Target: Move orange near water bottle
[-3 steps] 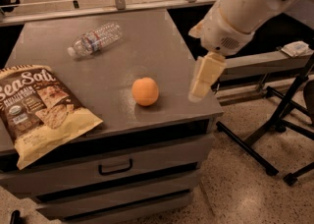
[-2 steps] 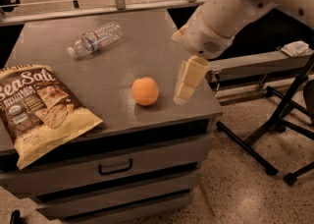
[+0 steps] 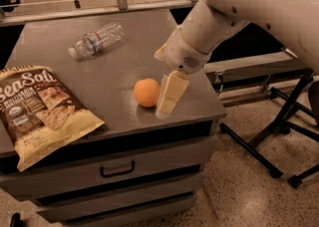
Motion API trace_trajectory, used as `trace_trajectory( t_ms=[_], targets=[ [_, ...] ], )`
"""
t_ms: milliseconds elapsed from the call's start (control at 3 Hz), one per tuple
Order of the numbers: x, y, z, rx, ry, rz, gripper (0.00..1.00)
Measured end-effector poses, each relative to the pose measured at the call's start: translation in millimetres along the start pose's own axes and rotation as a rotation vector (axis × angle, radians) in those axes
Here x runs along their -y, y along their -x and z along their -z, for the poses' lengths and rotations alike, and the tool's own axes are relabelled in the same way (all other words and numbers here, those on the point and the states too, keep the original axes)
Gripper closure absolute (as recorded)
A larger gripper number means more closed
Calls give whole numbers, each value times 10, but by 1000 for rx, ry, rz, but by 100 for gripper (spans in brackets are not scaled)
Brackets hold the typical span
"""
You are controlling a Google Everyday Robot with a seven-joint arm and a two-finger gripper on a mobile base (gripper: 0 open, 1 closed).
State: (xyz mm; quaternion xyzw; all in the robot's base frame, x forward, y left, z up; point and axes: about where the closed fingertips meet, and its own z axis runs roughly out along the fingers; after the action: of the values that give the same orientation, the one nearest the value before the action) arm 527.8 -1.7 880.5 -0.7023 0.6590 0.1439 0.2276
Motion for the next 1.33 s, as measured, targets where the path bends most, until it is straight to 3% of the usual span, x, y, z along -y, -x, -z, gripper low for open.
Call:
trace_trajectory(
  t_ms=[333, 667, 1000, 1333],
  targets=[
    [-78, 206, -171, 43, 41, 6, 15],
    [-177, 314, -368, 2, 44, 43, 45],
    [-168, 217, -476, -57, 34, 45, 69],
    [-168, 226, -466, -57, 34, 46, 98]
  ],
)
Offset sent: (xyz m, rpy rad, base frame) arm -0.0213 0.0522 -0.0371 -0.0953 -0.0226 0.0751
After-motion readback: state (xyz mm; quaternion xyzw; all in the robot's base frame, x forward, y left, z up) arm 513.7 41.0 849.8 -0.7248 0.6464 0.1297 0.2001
